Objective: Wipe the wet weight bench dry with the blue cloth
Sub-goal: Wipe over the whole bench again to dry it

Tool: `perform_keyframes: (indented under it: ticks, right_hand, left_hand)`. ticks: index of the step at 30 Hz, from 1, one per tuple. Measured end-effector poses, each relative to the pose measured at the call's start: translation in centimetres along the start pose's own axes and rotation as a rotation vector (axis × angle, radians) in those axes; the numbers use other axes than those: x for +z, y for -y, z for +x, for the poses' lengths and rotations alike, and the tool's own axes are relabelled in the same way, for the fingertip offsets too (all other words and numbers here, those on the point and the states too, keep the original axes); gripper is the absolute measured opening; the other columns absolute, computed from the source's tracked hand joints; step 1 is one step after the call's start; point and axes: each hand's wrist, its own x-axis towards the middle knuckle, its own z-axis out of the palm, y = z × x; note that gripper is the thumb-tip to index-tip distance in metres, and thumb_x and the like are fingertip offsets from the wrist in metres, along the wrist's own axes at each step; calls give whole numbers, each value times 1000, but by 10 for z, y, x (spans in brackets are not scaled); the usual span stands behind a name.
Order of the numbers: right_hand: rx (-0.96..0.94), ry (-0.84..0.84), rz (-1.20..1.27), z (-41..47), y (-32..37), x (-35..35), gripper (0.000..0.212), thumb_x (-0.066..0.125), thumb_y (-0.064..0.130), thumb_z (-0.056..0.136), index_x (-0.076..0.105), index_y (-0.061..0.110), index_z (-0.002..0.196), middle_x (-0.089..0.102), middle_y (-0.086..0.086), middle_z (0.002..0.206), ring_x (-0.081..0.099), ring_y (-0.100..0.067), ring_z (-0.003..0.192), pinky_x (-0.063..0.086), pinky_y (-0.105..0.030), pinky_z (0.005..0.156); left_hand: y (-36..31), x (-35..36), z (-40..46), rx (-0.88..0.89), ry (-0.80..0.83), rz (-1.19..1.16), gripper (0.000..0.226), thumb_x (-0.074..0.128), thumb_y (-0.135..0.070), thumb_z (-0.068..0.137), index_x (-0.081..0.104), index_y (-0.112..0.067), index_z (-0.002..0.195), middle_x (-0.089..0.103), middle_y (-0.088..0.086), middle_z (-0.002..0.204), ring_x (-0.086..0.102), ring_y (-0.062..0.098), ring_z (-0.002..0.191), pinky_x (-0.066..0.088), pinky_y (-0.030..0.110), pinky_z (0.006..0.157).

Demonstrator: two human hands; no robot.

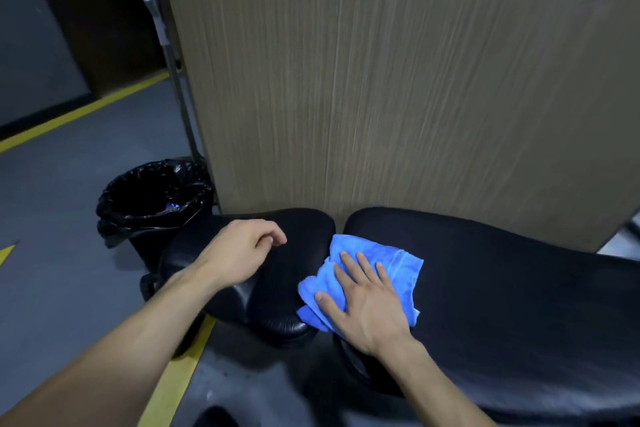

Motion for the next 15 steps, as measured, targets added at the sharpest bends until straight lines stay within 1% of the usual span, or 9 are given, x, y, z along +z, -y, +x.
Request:
perform_keyframes:
  ticks: [2, 5, 6, 8, 11, 12, 13, 14, 15]
  right_hand:
    - [-5, 18, 13, 11, -2, -1, 72, 19, 64, 98, 20, 26, 159, 5, 7, 168, -4, -16, 155, -7, -40, 124]
    - [-3, 66, 7, 44, -13, 0, 82, 6, 67, 89, 20, 26, 159, 6, 9, 168, -1, -14, 155, -4, -39, 123]
    - [11, 70, -5, 57, -17, 0, 80, 8, 66, 91, 20, 25, 159, 7, 10, 168, 0, -14, 154, -3, -38, 124]
    - [47, 67, -20, 86, -23, -1, 68, 20, 58, 101, 21, 22, 159, 9, 9, 168, 2, -13, 154, -1, -38, 124]
    - [105, 44, -2, 132, -30, -4, 62, 26, 49, 105, 28, 14, 156, 21, 3, 166, 10, -17, 154, 6, -40, 124]
    - [141, 46, 9, 149, -32, -4, 60, 25, 48, 105, 37, 12, 151, 31, -2, 162, 17, -19, 153, 10, -41, 122]
    - [190, 51, 37, 164, -32, -6, 60, 22, 48, 103, 48, 11, 141, 43, -9, 155, 28, -23, 148, 16, -42, 119]
    - [254, 59, 95, 177, -30, -10, 62, 17, 50, 100, 58, 11, 126, 54, -14, 143, 41, -28, 140, 24, -42, 114]
    - [301, 56, 149, 190, -25, -17, 63, 15, 50, 97, 62, 11, 113, 62, -18, 130, 51, -32, 127, 31, -40, 106]
  left_hand:
    - [12, -5, -8, 5, 51, 98, 27, 50, -19, 98, 71, -36, 103, 69, -22, 106, 64, 4, 99, 52, 33, 93]
    - [35, -9, -20, 1, 82, 175, 24, 49, -24, 100, 68, -36, 109, 63, -23, 110, 58, 2, 93, 50, 33, 90]
    - [44, -10, -22, 3, 100, 192, 24, 49, -25, 100, 67, -37, 110, 61, -25, 109, 58, 1, 94, 50, 33, 90]
    - [64, -13, -23, 22, 154, 229, 24, 49, -26, 100, 66, -39, 111, 60, -28, 112, 59, 1, 103, 50, 32, 92]
    - [90, -27, -15, 19, 193, 279, 28, 47, -26, 101, 66, -37, 118, 60, -25, 128, 55, 2, 120, 45, 28, 101]
    - [97, -31, -10, 18, 194, 301, 30, 45, -25, 101, 66, -37, 121, 58, -25, 132, 53, 3, 124, 44, 28, 104]
    - [102, -35, -5, 13, 201, 320, 32, 44, -24, 101, 65, -37, 123, 57, -25, 136, 52, 3, 127, 42, 28, 105]
    - [106, -38, 0, 5, 210, 333, 34, 44, -24, 102, 64, -38, 124, 55, -25, 138, 51, 4, 129, 42, 27, 106]
    - [111, -40, 5, -6, 215, 334, 35, 43, -23, 101, 64, -38, 125, 55, -25, 139, 50, 4, 130, 41, 27, 106]
